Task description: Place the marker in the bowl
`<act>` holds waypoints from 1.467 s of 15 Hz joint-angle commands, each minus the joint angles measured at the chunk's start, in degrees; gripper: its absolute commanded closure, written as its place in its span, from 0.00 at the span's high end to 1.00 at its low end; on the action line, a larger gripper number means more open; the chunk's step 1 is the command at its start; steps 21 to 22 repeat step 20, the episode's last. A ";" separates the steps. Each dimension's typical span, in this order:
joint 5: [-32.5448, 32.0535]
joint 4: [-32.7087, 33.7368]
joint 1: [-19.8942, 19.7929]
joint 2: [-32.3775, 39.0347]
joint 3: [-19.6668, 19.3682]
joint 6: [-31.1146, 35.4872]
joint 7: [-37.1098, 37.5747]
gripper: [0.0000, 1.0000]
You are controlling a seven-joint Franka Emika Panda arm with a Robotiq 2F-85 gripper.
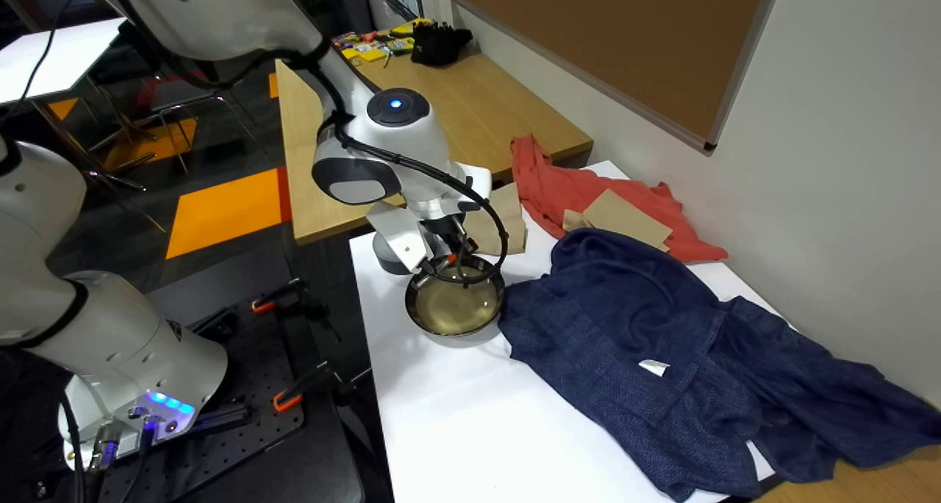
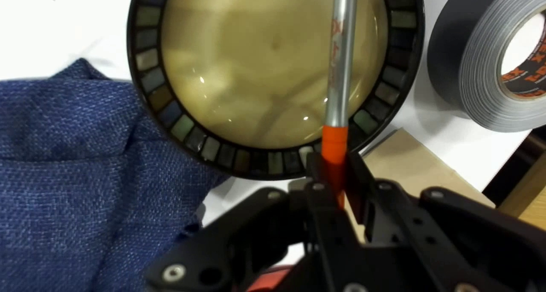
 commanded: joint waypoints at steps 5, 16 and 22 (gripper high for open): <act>1.06 0.77 -4.21 4.65 3.59 5.97 -5.35 0.64; 0.32 1.11 -6.52 5.29 4.81 5.54 -5.12 1.00; 0.00 0.95 -5.35 5.08 3.59 4.37 -3.70 1.00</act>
